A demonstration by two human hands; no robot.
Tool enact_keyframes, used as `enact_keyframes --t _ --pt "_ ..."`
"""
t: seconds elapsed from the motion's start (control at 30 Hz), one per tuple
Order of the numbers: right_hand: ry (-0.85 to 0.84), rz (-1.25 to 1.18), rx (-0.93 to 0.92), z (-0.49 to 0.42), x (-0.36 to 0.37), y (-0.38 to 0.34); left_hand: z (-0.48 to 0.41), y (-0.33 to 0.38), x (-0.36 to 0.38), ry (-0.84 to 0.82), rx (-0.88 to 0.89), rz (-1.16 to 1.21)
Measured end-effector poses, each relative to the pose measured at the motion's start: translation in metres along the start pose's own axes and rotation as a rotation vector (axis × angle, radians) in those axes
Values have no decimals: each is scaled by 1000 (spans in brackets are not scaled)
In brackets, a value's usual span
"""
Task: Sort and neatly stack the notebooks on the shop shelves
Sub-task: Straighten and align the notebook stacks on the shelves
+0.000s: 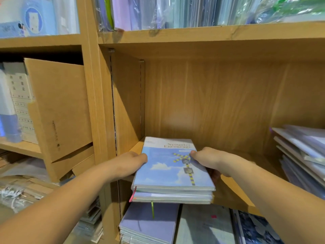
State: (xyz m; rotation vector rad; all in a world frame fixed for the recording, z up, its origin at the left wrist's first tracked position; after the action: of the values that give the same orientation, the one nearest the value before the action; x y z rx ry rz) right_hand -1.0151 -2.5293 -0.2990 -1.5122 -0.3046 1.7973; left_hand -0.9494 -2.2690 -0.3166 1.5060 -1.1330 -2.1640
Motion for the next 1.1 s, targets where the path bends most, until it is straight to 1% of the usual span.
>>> enact_keyframes --t 0.1,0.23,0.4,0.5,0.57,0.6,0.63,0.7,0.77,0.83,0.97,1.03,1.1 --pt "16 -22 -17 -12 -2 3 -4 7 1 -57 1 17" --pt "-21 -64 -59 -23 1 10 -6 8 4 -89 21 21" --pt "-23 -41 -31 -20 6 11 -2 3 4 25 26 -61" --pt "20 15 -36 -4 0 11 1 1 1 122 37 -81" --pt "38 124 -33 11 -4 11 9 -2 -5 179 65 -168" --pt "43 199 -47 17 -4 11 13 -4 -7 173 62 -223" --pt "44 268 -71 24 -3 9 18 -6 -7 133 43 -266" --pt "-1 347 -91 35 5 6 28 -7 0 17 -8 -311" --pt "-55 313 -63 40 13 9 34 -1 8 -35 -24 -370" --pt "-24 275 -64 43 17 14 38 5 13 -43 -34 -408" --pt "84 185 -137 47 18 19 42 2 16 -58 -71 -291" --pt "88 158 -128 51 19 18 42 0 17 -30 -61 -233" --pt "88 125 -91 54 20 17 44 -3 18 -3 -68 -115"
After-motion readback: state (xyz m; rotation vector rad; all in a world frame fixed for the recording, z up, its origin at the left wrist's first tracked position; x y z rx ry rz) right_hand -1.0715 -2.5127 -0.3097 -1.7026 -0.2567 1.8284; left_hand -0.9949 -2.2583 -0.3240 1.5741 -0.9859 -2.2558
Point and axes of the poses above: each hand's wrist, its own z-axis away from the middle knuckle, its own x-axis out of the palm, y = z × x, the point moved 4 cm from there along -z, towards the middle knuckle
